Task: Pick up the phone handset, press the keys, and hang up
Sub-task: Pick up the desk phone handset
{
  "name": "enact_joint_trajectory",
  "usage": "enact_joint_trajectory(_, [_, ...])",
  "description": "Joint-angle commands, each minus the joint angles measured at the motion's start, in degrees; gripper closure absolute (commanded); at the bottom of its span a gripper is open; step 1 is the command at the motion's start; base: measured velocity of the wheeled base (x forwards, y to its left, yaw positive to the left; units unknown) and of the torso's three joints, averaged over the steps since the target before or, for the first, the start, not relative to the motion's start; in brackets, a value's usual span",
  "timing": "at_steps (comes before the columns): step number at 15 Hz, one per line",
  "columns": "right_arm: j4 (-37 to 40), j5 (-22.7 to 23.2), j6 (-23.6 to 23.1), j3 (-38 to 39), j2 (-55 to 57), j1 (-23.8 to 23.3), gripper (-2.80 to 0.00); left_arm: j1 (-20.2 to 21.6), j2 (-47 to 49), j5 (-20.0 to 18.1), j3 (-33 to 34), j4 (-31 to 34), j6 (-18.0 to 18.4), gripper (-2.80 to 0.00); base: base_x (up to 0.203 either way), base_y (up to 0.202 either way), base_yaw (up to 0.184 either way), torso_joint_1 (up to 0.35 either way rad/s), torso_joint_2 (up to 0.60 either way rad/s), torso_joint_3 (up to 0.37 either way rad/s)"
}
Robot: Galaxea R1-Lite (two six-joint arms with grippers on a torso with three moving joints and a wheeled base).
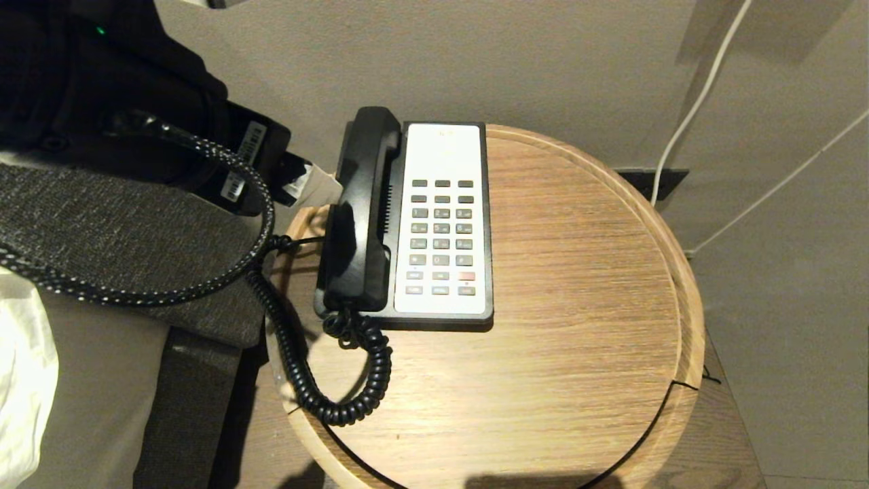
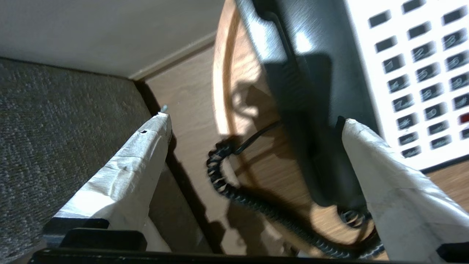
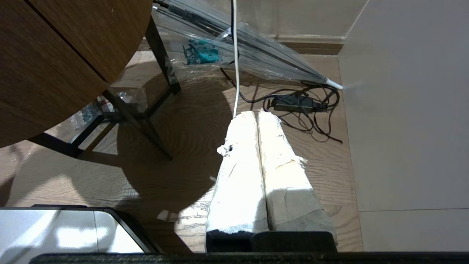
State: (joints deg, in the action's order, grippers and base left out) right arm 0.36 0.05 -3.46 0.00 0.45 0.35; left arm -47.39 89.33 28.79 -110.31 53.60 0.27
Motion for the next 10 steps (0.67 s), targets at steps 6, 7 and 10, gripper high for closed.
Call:
enact_joint_trajectory(6, [0.0,0.0,0.0,0.0,0.1,0.0,0.0,-7.2,3.4,8.5,0.0,-3.6,-15.6,-2.8,0.0,0.0,0.0,0.0,0.0,0.0])
enact_joint_trajectory(7, [0.0,0.0,0.0,-0.1,0.1,0.0,0.0,-7.7,3.8,9.1,0.0,-3.6,-16.9,-2.8,0.0,0.0,0.0,0.0,0.0,0.0])
enact_joint_trajectory(10, [0.0,0.0,0.0,0.0,0.1,0.0,0.0,-8.2,5.7,10.3,0.0,-3.6,-23.0,-2.8,0.0,0.0,0.0,0.0,0.0,0.0])
